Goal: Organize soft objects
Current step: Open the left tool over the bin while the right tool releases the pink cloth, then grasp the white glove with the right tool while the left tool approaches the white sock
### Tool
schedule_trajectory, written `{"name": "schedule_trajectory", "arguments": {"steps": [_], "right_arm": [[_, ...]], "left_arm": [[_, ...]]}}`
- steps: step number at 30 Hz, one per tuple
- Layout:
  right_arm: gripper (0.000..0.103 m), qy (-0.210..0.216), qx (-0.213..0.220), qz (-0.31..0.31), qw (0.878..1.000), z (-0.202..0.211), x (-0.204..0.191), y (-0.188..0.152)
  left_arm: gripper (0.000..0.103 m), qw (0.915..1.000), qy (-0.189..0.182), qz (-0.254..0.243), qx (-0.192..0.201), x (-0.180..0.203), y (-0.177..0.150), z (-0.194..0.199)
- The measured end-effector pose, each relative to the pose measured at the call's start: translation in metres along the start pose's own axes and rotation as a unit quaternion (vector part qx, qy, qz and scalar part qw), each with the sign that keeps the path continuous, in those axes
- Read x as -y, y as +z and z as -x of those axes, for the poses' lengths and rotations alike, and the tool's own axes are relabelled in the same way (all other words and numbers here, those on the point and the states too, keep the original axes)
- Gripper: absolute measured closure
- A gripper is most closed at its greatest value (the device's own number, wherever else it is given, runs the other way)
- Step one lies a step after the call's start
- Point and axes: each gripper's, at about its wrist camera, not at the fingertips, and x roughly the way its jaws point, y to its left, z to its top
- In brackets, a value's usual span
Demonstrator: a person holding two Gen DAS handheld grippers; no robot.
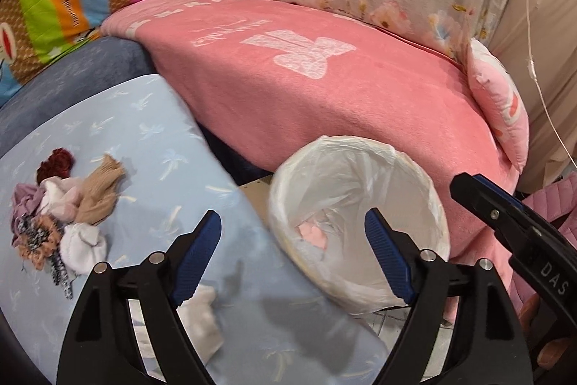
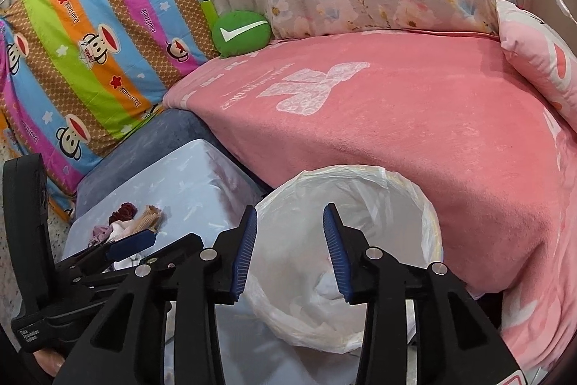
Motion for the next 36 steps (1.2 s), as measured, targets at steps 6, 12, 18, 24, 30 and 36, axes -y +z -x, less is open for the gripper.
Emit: {"name": "schedule_trajectory", "arguments": {"steps": [6,12,18,24,30,36], "right_arm": [[0.057,0.022,-0.014,0.021,0.999,-0.005,-0.029,-0.011],[0.053,0.041,-0.03,0.042,0.998,-0.011,-0.057,-0.022],[0.053,0.055,-0.051,0.058,0.995,-0.02,-0.078,-0.037],[0.052,0.064,-0.082,0.077,0.992,-0.035,-0.1,-0.056],[0.052,0.073,-0.114,0.095,0.986,-0.052,-0.118,-0.077],[0.052,0.082,-0.138,0.104,0.982,-0.066,-0.13,-0.091]], "left_arm": [[0.025,0.999,0.032,0.029,0.01,-0.028,-0.005,0.012],[0.025,0.9962,0.061,0.059,0.019,-0.059,-0.014,0.025],[0.025,0.9921,0.087,0.088,0.019,-0.088,-0.027,0.033],[0.025,0.9877,0.11,0.11,0.013,-0.112,-0.039,0.037],[0.025,0.9841,0.127,0.124,0.01,-0.129,-0.048,0.039],[0.025,0.9814,0.135,0.136,0.008,-0.142,-0.054,0.04]]}}
